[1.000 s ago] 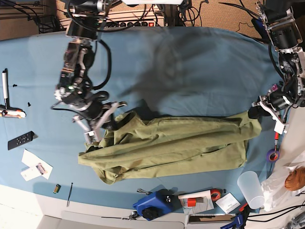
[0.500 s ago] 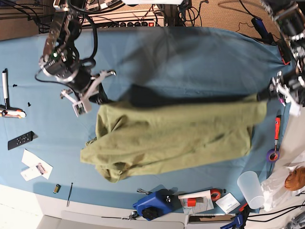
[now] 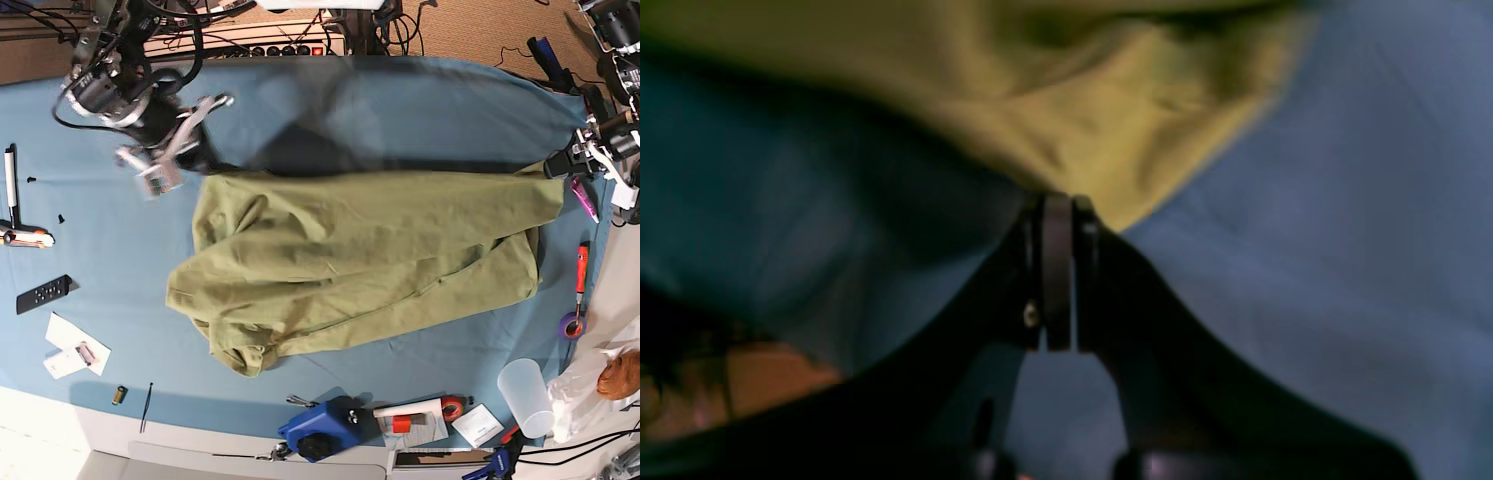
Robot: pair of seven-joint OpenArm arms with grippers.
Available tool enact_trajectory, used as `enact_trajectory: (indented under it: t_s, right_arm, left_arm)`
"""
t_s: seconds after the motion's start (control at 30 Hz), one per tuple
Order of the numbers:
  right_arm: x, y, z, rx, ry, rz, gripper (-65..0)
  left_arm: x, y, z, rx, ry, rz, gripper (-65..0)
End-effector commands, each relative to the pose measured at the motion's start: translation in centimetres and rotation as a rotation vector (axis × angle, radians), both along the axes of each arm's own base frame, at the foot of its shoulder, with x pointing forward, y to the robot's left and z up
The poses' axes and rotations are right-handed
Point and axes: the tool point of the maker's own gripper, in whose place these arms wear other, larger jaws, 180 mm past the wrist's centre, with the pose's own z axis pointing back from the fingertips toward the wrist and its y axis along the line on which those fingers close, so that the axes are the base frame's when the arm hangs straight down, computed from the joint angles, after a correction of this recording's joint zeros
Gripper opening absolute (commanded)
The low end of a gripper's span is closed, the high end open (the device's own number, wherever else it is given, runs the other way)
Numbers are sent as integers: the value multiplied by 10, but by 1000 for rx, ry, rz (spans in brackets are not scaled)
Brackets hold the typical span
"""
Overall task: Layout the t-shirt on the table in an organized manner, then fold the t-shirt properly
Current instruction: 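Lift the shirt with both grippers and pull it away from the table edge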
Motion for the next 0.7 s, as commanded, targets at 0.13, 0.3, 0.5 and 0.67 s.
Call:
enact_trajectory:
  t_s: [0.13, 0.3, 0.5, 0.67]
  right_arm:
    - [-22, 4, 17, -61, -32, 78, -650]
    - [-47, 8, 26, -31, -12, 160, -650]
    - [-60, -15, 20, -58, 41, 76, -650]
    - [-61, -45, 11, -135, 77, -85, -650]
  left_arm:
    - [10, 13, 18, 32, -51, 0, -650]
    - [9, 13, 18, 33, -47, -3, -650]
    - [-3, 9, 11, 31, 2, -39, -650]
    - [-27, 8, -2, 28, 64, -44, -650]
